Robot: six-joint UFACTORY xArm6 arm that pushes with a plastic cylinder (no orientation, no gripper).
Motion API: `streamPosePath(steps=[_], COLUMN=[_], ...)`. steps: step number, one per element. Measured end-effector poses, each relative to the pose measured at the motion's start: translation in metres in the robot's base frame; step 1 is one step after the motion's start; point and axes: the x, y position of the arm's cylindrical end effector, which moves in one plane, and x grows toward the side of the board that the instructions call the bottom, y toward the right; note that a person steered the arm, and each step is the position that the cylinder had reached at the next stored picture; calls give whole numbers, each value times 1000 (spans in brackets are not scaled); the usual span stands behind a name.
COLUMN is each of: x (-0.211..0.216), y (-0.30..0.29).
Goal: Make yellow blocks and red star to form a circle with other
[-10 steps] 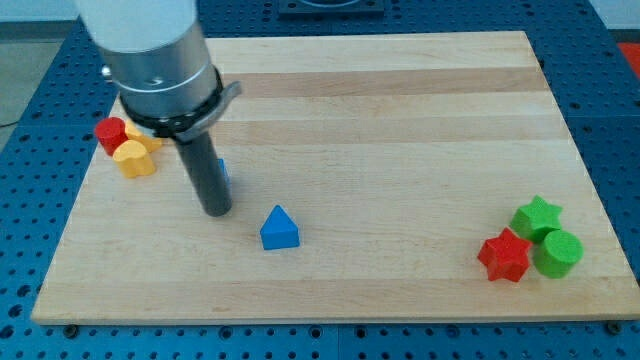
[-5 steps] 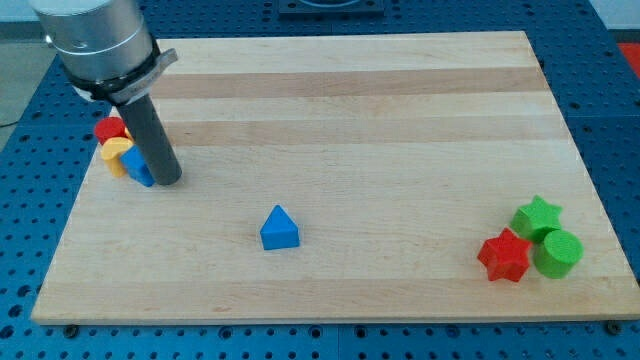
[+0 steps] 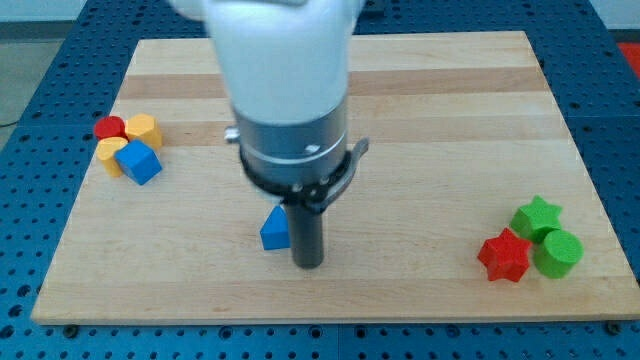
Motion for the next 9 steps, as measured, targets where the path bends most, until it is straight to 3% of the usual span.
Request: streamPosePath(steps=[3, 5, 8, 9], x=[-41, -116, -124, -93], y=[-70, -78, -101, -69])
